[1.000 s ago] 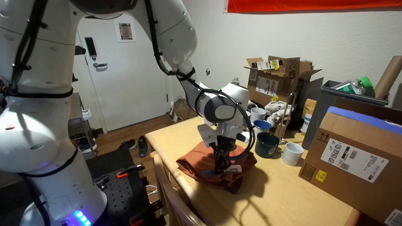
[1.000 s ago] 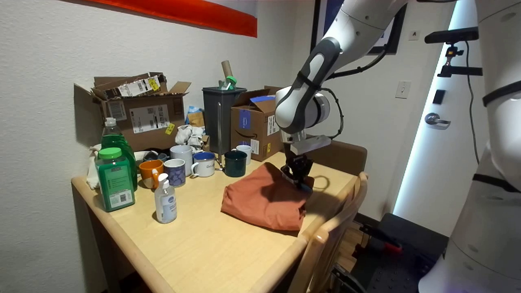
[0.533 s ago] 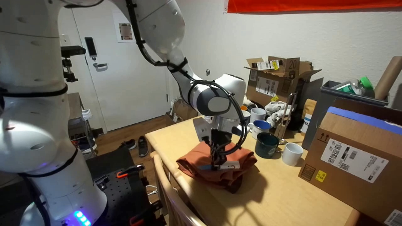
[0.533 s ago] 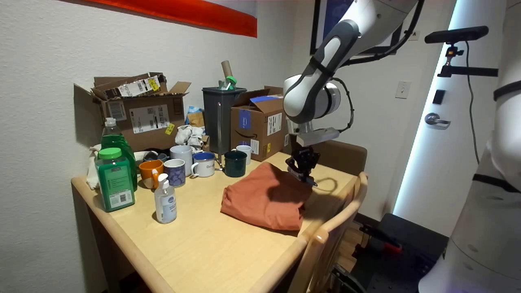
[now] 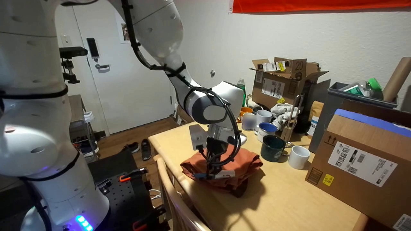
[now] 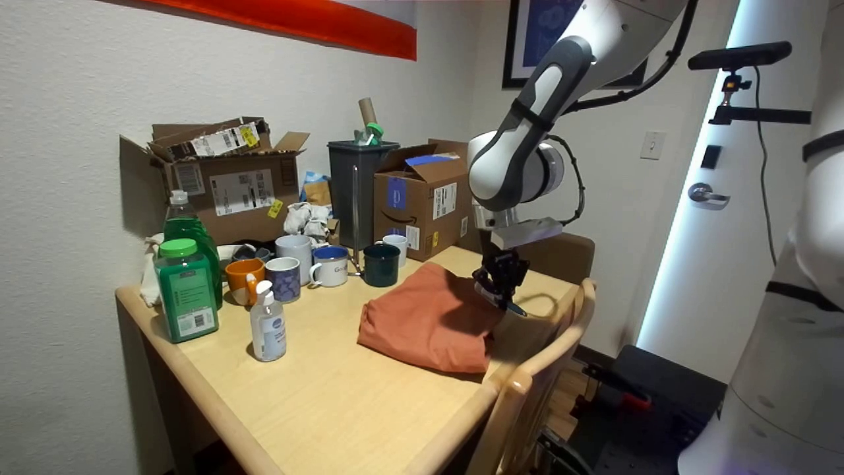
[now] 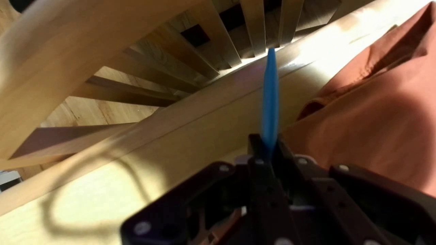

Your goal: Take the object and roll it on the cloth on the table

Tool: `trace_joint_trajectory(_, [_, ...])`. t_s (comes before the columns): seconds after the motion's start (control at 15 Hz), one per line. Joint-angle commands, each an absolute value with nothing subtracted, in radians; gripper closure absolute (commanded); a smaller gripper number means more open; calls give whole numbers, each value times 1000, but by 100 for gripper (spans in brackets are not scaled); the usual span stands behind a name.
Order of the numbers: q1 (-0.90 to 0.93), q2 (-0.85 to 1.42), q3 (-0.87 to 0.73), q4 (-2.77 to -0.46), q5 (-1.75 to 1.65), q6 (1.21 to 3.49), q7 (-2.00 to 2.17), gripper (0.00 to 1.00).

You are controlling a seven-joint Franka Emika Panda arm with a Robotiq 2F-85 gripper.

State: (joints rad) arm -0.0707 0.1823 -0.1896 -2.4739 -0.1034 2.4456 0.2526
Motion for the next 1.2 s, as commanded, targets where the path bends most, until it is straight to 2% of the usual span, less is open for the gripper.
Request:
trace_joint_trajectory(0.0, [-99, 219, -165, -2452, -40, 2510, 171, 97])
trace_joint_trajectory(0.6, [-54, 365, -98, -2368, -32, 2478, 164, 97])
trace_joint_trajectory(1.13, [29, 364, -75, -2359, -69, 2455, 203, 97])
